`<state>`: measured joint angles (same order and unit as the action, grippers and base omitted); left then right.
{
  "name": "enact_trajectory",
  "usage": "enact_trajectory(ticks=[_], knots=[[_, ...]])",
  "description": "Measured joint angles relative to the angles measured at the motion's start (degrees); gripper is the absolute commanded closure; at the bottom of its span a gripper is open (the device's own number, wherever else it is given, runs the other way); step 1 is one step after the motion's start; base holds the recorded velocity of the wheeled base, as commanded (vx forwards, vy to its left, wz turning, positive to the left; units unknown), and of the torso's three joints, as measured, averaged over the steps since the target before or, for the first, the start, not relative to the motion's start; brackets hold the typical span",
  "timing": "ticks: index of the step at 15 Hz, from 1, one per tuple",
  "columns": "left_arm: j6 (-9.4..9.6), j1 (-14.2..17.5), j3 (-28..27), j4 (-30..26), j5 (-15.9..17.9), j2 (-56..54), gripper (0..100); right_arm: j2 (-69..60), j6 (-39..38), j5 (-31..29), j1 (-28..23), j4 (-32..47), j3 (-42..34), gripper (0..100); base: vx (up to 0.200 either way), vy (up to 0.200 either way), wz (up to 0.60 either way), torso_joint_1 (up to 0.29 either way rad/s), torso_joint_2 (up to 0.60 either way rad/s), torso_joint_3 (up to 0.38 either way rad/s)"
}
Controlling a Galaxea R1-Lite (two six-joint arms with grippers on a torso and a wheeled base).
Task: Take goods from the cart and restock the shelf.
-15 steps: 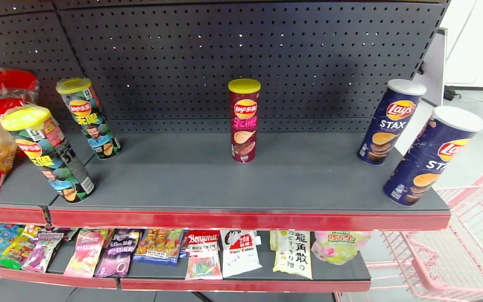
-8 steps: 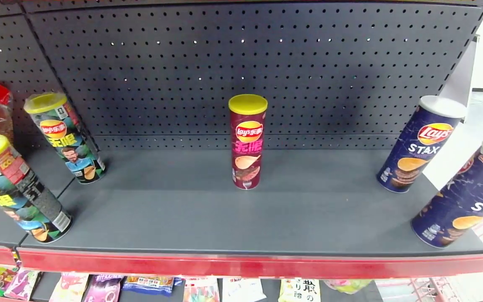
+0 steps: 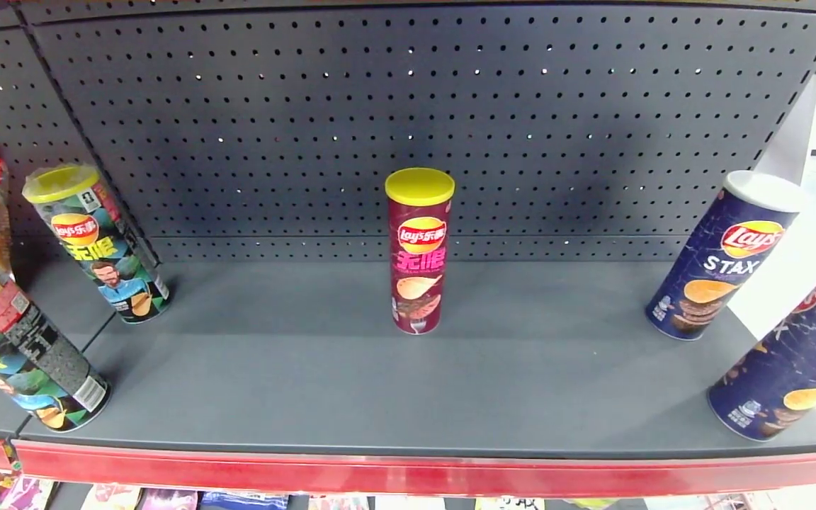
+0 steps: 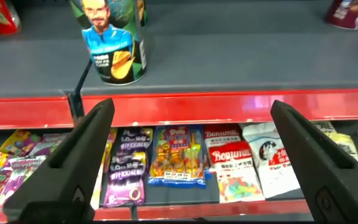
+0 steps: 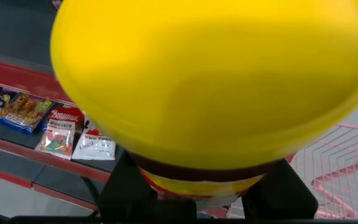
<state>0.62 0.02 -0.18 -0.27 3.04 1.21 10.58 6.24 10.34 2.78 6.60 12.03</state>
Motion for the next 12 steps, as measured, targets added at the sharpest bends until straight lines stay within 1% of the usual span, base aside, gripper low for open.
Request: enact_trajectory(ticks=[1,2,4,5,6,8,9,11,12], knots=[[-0.24,0.0,-0.2,-0.1,0.3,0.0,0,0.0,-0.1,0.8,0.1,0.0,0.2,100,0.000,0.000,0.00,0.000,0.00,0.000],[-0.62,-0.1,-1.7,-0.1,0.5,0.5,0,0.1,-0.2,1.6,0.0,0.0,0.3,100,0.000,0.000,0.00,0.000,0.00,0.000],[-1.99,-0.7,-8.3,-0.2,1.3,4.6,0,0.3,-0.2,2.0,0.0,0.0,0.6,100,0.000,0.000,0.00,0.000,0.00,0.000],[-2.34,-1.1,-12.1,-0.1,2.5,8.6,0,0.5,-0.2,2.0,0.0,0.0,0.6,100,0.000,0.000,0.00,0.000,0.00,0.000],[-2.01,-1.9,-15.9,0.6,4.8,14.0,0,0.8,-0.2,2.0,0.0,0.0,0.6,100,0.000,0.000,0.00,0.000,0.00,0.000],[-0.62,-4.0,-21.8,3.4,11.6,25.4,0,1.5,-0.2,2.0,0.0,0.0,0.7,100,0.000,0.000,0.00,0.000,0.00,0.000],[0.39,-5.3,-24.3,5.5,14.6,31.9,0,1.9,-0.2,2.0,0.0,-0.1,0.9,100,0.000,0.000,0.00,0.000,0.00,0.000],[2.61,-8.3,-28.1,10.0,18.6,43.9,0,2.8,-0.2,2.0,0.0,-0.1,1.5,100,0.000,0.000,0.00,0.000,0.00,0.000],[3.43,-10.4,-30.0,12.6,20.2,49.9,0,3.1,-0.2,1.9,0.0,0.0,1.7,100,0.000,0.000,0.00,0.000,0.00,0.000]])
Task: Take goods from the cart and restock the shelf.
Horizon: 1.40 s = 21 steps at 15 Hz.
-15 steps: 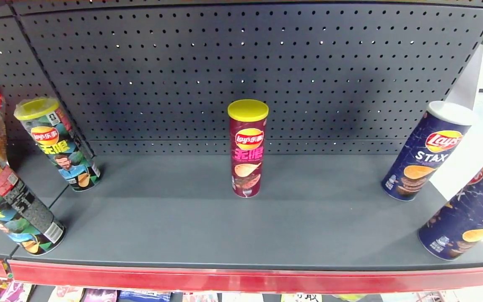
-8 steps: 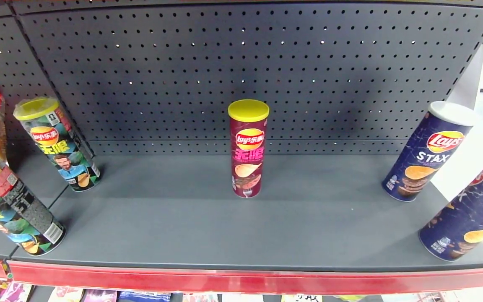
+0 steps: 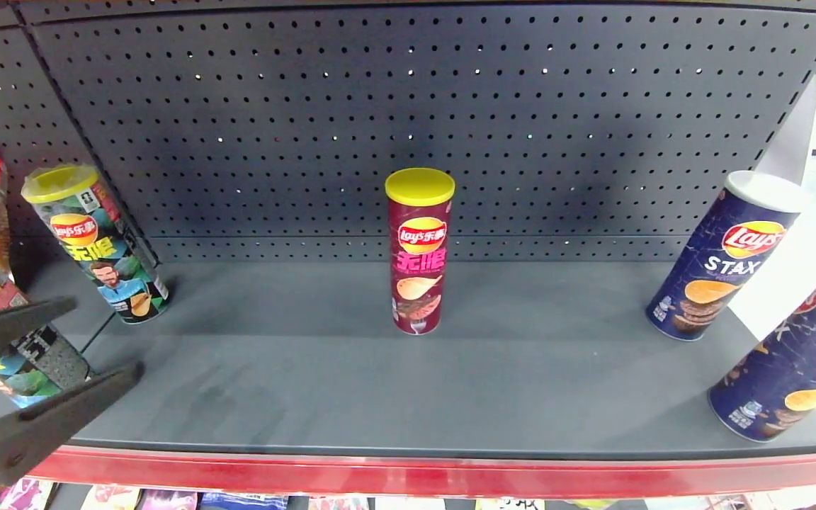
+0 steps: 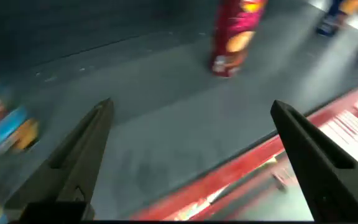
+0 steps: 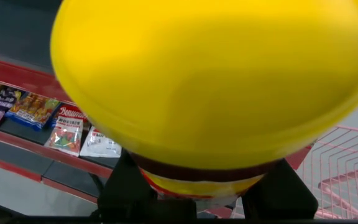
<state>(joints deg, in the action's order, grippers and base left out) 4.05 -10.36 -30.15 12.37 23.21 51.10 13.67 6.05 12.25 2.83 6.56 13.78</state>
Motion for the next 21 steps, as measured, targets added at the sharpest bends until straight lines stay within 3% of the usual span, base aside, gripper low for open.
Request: enact_trajectory(ticks=[4,7,14,21], knots=[[1.83,-8.3,-8.7,5.6,6.4,20.0,0,0.5,0.0,-0.3,-0.1,0.0,0.7,100,0.000,0.000,0.00,0.000,0.00,0.000],[2.35,-12.0,-16.4,9.5,8.0,31.5,0,0.6,0.0,-0.4,-0.2,0.0,1.2,100,0.000,0.000,0.00,0.000,0.00,0.000],[2.90,-16.2,-33.0,12.4,8.6,49.4,0,0.7,0.0,-0.5,-0.2,0.0,1.5,100,0.000,0.000,0.00,0.000,0.00,0.000],[2.82,-18.5,-43.4,12.5,8.6,59.0,0,0.6,-0.1,-0.6,-0.4,0.0,1.2,100,0.000,0.000,0.00,0.000,0.00,0.000]])
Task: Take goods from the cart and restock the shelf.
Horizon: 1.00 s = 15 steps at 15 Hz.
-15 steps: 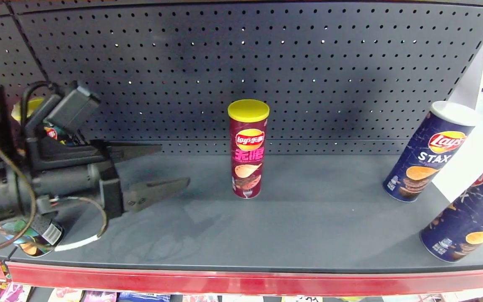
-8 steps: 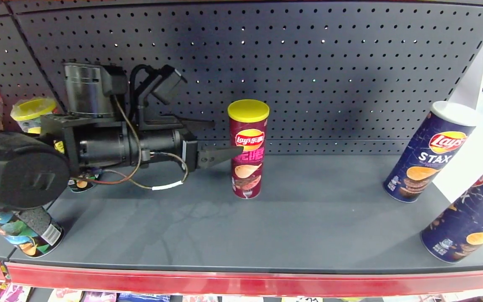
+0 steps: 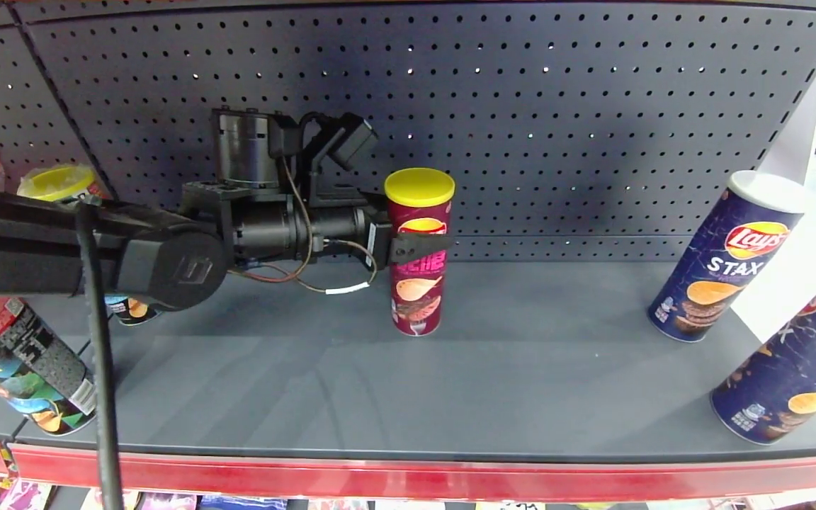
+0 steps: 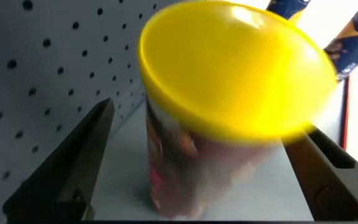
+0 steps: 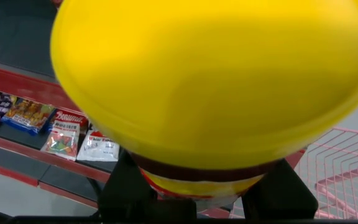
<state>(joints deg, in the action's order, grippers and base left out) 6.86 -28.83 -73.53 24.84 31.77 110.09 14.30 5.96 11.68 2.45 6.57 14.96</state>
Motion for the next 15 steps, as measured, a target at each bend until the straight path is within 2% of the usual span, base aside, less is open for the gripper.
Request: enact_trajectory(ticks=[4,5,11,15], knots=[[0.00,-0.6,-3.5,-0.1,-0.3,3.3,0,0.0,0.0,0.0,0.0,0.0,0.0,100,0.000,0.000,0.00,0.000,0.00,0.000],[0.00,-0.8,-3.7,0.1,-0.2,3.9,100,0.0,0.0,0.0,-0.1,0.0,0.0,100,0.000,0.000,0.00,0.000,0.00,0.000],[-0.27,-1.7,-2.2,0.2,0.1,3.9,100,0.1,-0.1,0.0,-0.1,0.0,-0.1,100,0.000,0.000,0.00,0.000,0.00,0.000],[-0.35,-2.6,5.6,0.2,2.7,-1.2,100,0.1,-0.2,0.0,-0.1,0.0,0.1,100,0.000,0.000,0.00,0.000,0.00,0.000]])
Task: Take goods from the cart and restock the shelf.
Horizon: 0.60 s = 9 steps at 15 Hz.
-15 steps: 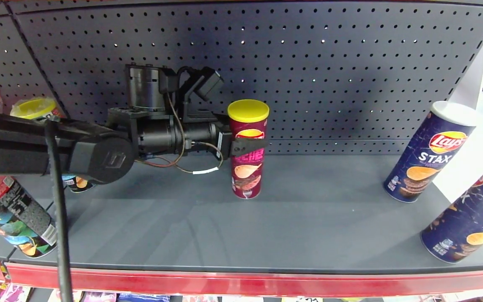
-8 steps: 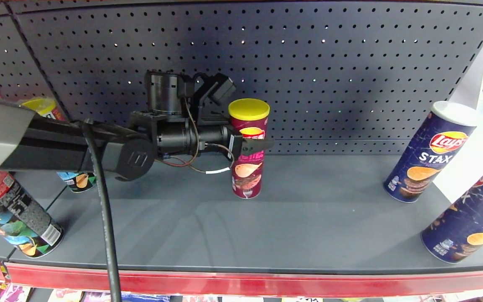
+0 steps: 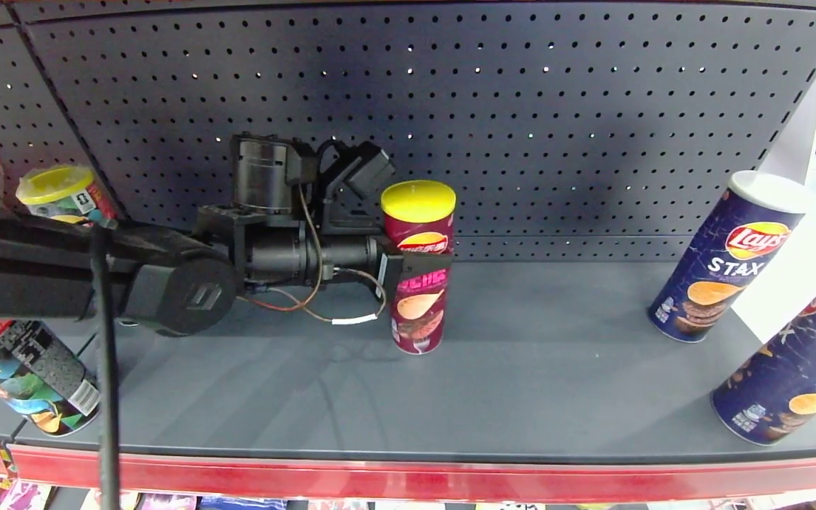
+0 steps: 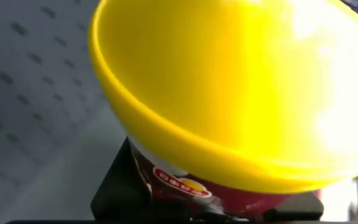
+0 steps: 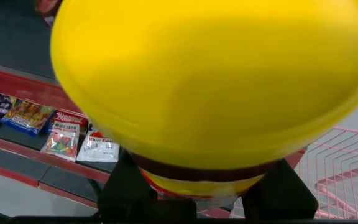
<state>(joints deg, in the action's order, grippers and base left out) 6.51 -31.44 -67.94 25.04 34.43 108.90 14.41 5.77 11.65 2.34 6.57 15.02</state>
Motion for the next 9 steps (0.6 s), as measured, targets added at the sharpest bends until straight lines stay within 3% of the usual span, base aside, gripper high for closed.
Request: enact_trajectory(ticks=[6,9], knots=[[0.16,-1.3,15.0,-0.2,2.0,-12.5,100,0.1,-0.1,0.0,0.0,0.0,0.5,100,0.000,0.000,0.00,0.000,0.00,0.000],[1.37,-1.9,18.7,0.2,2.0,-15.8,100,0.3,-0.1,0.1,0.0,0.0,0.6,100,0.000,0.000,0.00,0.000,0.00,0.000]])
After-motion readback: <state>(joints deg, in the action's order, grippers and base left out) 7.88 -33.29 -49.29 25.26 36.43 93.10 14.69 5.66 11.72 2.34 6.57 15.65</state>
